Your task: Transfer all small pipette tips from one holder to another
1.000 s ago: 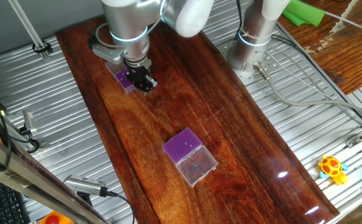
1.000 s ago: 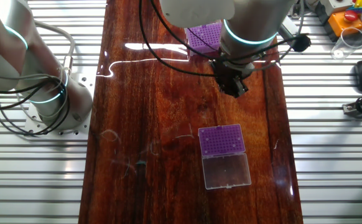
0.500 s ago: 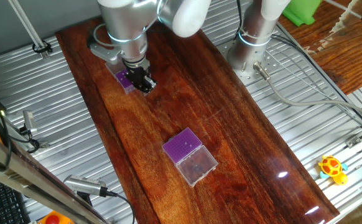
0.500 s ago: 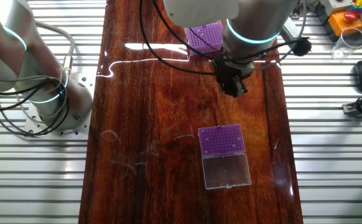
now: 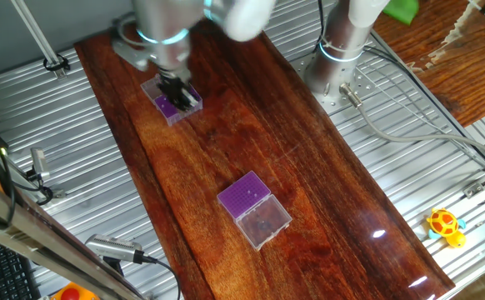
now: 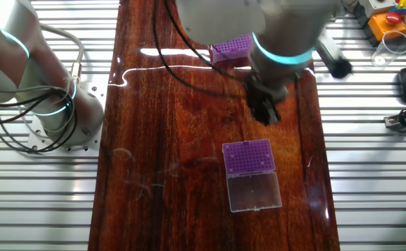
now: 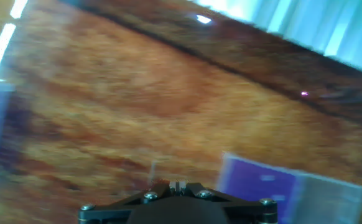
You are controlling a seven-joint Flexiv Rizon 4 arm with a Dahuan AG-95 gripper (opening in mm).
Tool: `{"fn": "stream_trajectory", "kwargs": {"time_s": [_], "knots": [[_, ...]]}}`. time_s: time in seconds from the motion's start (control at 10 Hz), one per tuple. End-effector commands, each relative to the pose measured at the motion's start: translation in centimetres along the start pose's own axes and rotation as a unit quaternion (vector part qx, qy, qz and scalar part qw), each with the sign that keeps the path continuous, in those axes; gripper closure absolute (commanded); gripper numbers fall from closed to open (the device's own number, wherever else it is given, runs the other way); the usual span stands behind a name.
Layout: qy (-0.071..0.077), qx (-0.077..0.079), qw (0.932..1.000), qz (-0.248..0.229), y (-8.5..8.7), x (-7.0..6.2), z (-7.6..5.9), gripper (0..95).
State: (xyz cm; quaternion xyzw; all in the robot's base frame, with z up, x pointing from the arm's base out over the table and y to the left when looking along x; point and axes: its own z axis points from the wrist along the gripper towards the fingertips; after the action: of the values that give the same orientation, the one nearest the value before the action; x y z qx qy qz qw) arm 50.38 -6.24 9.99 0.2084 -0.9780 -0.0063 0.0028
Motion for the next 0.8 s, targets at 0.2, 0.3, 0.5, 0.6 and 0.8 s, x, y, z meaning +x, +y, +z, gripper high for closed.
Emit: {"fn": "stream_trajectory", "kwargs": {"time_s": [0.2,0.3,0.5,0.6,0.8], "knots": [[0.003,-0.016,0.9934,-0.114,-4.9,0.1,0.2,76.0],[0.003,-0.016,0.9926,-0.12,-5.7,0.0,0.3,76.0],[0.003,-0.016,0.991,-0.133,-7.1,0.2,0.9,76.0],[0.003,-0.015,0.9908,-0.134,-7.2,0.4,1.1,76.0],[0.003,-0.013,0.9908,-0.135,-7.2,0.4,1.5,76.0]]}}
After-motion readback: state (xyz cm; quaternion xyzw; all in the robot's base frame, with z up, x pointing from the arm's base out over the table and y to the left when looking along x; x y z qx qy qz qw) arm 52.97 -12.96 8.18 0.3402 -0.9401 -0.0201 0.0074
